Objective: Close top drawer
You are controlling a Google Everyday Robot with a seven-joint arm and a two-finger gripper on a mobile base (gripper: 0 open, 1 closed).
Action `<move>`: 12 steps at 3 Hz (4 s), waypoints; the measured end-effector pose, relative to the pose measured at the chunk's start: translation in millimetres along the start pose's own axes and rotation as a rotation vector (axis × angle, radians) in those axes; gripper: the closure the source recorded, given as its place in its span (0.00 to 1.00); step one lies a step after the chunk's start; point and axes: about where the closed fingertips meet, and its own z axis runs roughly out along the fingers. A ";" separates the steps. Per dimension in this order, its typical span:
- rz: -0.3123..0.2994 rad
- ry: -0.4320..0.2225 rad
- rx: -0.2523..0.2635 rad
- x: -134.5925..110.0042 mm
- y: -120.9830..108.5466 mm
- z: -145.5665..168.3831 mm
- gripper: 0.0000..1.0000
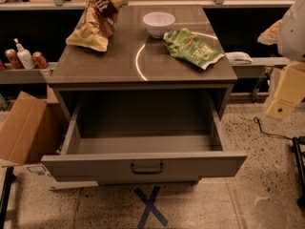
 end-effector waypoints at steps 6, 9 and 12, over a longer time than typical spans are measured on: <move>-0.137 -0.144 -0.204 11.7 64.2 121.0 0.19; -0.119 -0.118 -0.310 47.2 100.8 227.4 0.97; -0.073 -0.043 -0.362 55.0 113.5 308.9 1.00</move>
Offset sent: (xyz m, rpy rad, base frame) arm -0.0102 0.0072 -0.0769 0.1074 0.0816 0.1582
